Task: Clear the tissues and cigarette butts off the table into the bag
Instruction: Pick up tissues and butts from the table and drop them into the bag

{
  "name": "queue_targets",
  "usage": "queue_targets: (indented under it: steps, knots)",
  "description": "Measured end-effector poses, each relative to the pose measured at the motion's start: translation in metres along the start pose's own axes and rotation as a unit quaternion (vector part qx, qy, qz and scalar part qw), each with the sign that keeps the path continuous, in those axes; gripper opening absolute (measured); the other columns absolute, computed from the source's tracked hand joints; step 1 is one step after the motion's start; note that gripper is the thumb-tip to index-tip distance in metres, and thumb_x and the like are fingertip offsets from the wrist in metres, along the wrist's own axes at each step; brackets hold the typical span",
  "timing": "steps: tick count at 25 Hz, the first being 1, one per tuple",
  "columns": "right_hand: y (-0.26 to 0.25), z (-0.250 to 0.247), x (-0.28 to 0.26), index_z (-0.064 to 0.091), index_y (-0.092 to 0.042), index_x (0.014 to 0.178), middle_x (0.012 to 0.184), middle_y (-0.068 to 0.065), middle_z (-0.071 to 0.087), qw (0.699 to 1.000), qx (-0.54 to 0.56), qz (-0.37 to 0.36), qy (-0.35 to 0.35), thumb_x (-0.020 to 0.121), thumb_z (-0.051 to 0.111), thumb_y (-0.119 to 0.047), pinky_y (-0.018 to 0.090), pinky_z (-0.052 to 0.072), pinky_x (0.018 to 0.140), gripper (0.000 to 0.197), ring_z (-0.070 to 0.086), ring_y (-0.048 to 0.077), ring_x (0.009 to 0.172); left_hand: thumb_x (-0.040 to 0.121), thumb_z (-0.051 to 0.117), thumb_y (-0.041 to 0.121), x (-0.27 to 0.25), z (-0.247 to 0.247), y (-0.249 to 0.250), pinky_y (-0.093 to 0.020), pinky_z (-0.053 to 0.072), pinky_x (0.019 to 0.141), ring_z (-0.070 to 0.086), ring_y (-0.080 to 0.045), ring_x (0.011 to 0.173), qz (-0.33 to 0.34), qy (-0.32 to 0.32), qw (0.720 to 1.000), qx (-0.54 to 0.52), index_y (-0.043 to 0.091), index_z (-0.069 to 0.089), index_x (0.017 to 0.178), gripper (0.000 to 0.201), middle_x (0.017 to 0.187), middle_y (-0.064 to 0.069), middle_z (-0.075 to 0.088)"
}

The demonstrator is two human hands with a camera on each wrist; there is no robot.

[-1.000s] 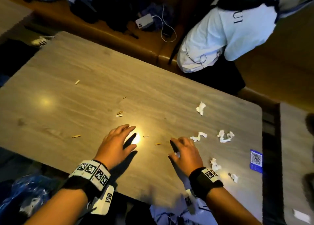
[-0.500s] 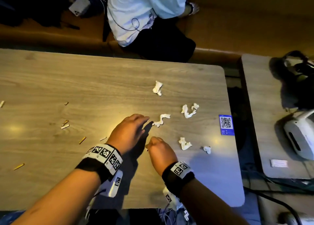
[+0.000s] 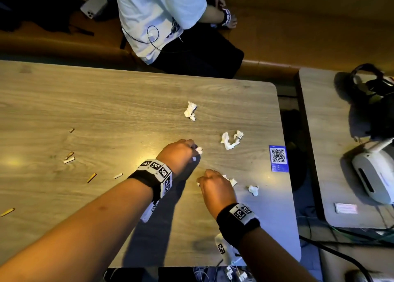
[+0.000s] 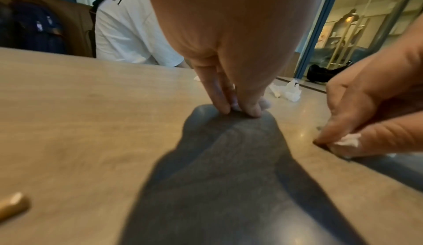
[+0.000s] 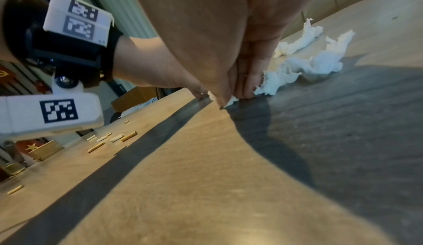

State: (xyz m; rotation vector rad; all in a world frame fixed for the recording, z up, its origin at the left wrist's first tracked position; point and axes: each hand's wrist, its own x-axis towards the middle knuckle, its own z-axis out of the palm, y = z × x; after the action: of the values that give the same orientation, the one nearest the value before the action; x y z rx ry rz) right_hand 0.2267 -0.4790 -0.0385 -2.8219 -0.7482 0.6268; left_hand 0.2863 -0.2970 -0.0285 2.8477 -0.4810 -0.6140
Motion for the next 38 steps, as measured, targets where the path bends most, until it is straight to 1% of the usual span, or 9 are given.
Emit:
queue_targets:
  steps: [3,8,12,15,18,21,27,32,38]
  knots:
    - [-0.002,-0.002,0.001,0.076,-0.02,0.08,0.077,0.004,0.063,1.0,0.014,0.006,0.007,0.066,0.078,-0.01,0.028,0.053,0.056,0.017,0.065,0.026,0.072,0.091,0.062,0.032,-0.009,0.012,-0.006,-0.029,0.046,0.076,0.063,-0.026,0.104,-0.036,0.021,0.997,-0.064,0.025,0.073,0.107,0.021,0.108,-0.003,0.064]
    - [-0.016,-0.01,0.013,0.073,-0.018,0.095,0.099,0.007,0.063,1.0,0.01,0.024,-0.007,0.085,0.06,-0.013,0.03,0.047,0.072,0.016,0.062,0.028,0.093,0.086,0.068,0.029,-0.032,0.022,-0.014,-0.029,0.046,0.076,0.062,-0.023,0.101,-0.109,0.02,0.988,-0.108,0.028,0.073,0.099,0.014,0.105,0.0,0.065]
    - [-0.039,-0.02,0.026,0.074,-0.019,0.083,0.086,0.003,0.062,0.996,0.084,0.026,0.028,0.088,0.06,-0.019,0.028,0.039,0.067,0.015,0.061,0.023,0.08,0.083,0.071,0.041,-0.083,0.032,-0.023,-0.033,0.054,0.078,0.066,-0.019,0.091,-0.149,0.08,0.956,-0.238,0.025,0.072,0.094,0.019,0.099,0.003,0.072]
    - [-0.076,-0.022,0.039,0.078,-0.021,0.084,0.082,-0.002,0.065,0.986,0.149,0.003,0.07,0.083,0.069,-0.013,0.022,0.038,0.068,0.012,0.06,0.015,0.076,0.081,0.072,0.046,-0.135,0.032,-0.042,-0.032,0.054,0.067,0.065,-0.013,0.072,-0.194,0.165,0.907,-0.336,0.027,0.065,0.085,0.021,0.077,0.007,0.072]
    - [-0.13,-0.024,0.051,0.079,-0.017,0.09,0.083,-0.005,0.067,0.98,0.183,-0.044,0.069,0.08,0.072,-0.008,0.014,0.037,0.072,0.015,0.062,0.012,0.079,0.083,0.072,0.037,-0.184,0.027,-0.069,-0.032,0.052,0.066,0.06,-0.011,0.064,-0.234,0.239,0.847,-0.412,0.031,0.06,0.098,0.02,0.066,0.004,0.065]
    - [-0.202,-0.018,0.065,0.079,-0.017,0.09,0.082,-0.009,0.063,0.974,0.203,-0.096,0.041,0.08,0.073,-0.005,0.009,0.041,0.077,0.017,0.062,0.01,0.08,0.087,0.064,0.039,-0.241,0.026,-0.108,-0.03,0.054,0.07,0.064,-0.009,0.067,-0.254,0.303,0.803,-0.445,0.034,0.064,0.11,0.023,0.071,0.002,0.069]
    - [-0.357,-0.005,0.081,0.079,-0.015,0.087,0.087,-0.008,0.064,0.954,0.248,-0.168,-0.011,0.081,0.068,0.006,0.018,0.05,0.082,0.024,0.061,-0.004,0.082,0.09,0.063,0.042,-0.386,0.064,-0.178,-0.033,0.058,0.076,0.068,-0.001,0.08,-0.368,0.385,0.707,-0.465,0.034,0.073,0.104,0.019,0.083,0.021,0.073]
    - [-0.482,0.045,0.055,0.079,-0.028,0.087,0.09,-0.016,0.065,0.934,0.207,-0.278,-0.086,0.081,0.071,0.0,0.019,0.051,0.081,0.029,0.064,0.0,0.087,0.087,0.058,0.055,-0.529,0.15,-0.188,-0.036,0.056,0.072,0.068,-0.005,0.073,-0.494,0.436,0.588,-0.47,0.025,0.073,0.085,0.033,0.075,0.013,0.072]
    - [-0.596,0.151,0.004,0.077,-0.017,0.096,0.095,-0.012,0.064,0.878,0.128,-0.402,-0.228,0.083,0.067,0.002,0.01,0.049,0.083,0.024,0.063,-0.002,0.091,0.08,0.047,0.068,-0.646,0.3,-0.177,-0.037,0.055,0.064,0.066,-0.005,0.06,-0.666,0.402,0.436,-0.452,0.02,0.068,0.074,0.052,0.063,0.008,0.068]
